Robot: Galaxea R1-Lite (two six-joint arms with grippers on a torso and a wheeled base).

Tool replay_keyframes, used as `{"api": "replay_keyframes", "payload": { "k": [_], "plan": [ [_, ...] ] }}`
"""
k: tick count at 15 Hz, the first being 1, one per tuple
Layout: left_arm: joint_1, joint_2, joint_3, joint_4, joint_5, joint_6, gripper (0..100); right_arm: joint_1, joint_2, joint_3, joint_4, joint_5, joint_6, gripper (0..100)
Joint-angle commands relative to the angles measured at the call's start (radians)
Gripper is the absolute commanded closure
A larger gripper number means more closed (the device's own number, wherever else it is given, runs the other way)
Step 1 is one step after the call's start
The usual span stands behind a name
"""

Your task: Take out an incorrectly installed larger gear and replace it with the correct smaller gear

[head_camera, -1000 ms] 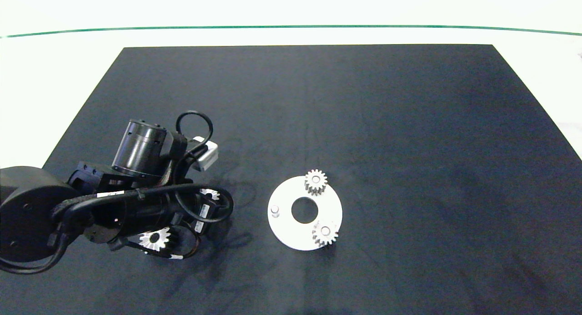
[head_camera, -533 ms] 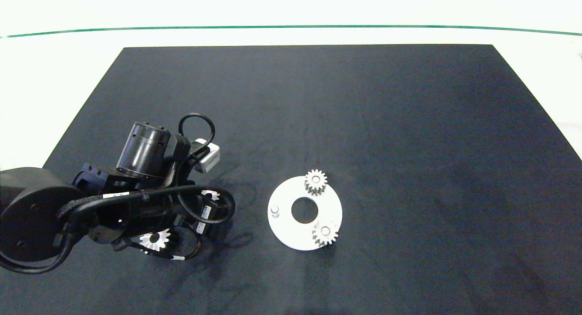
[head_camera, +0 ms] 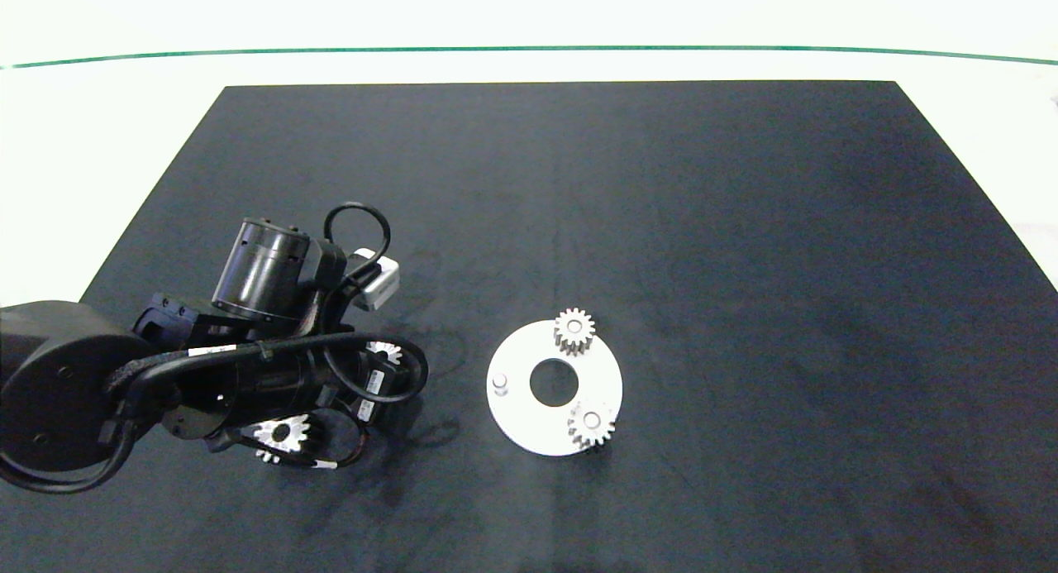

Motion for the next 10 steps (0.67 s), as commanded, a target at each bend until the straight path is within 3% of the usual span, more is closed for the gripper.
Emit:
{"api": "replay_keyframes", "payload": {
  "k": [1, 5, 10],
  "plan": [
    [0.000, 0.000, 0.006, 0.001, 0.001, 0.001, 71, -0.001, -0.001, -0.001, 0.001, 0.001, 0.000, 0],
    [0.000, -0.003, 0.007, 0.005, 0.000, 0.001, 78, -0.001, -0.002, 0.000, 0.003, -0.001, 0.000, 0],
    [-0.028, -0.071, 0.009, 0.010, 0.000, 0.002, 78, 0.000, -0.004, 0.004, 0.003, 0.001, 0.000, 0]
  ]
}}
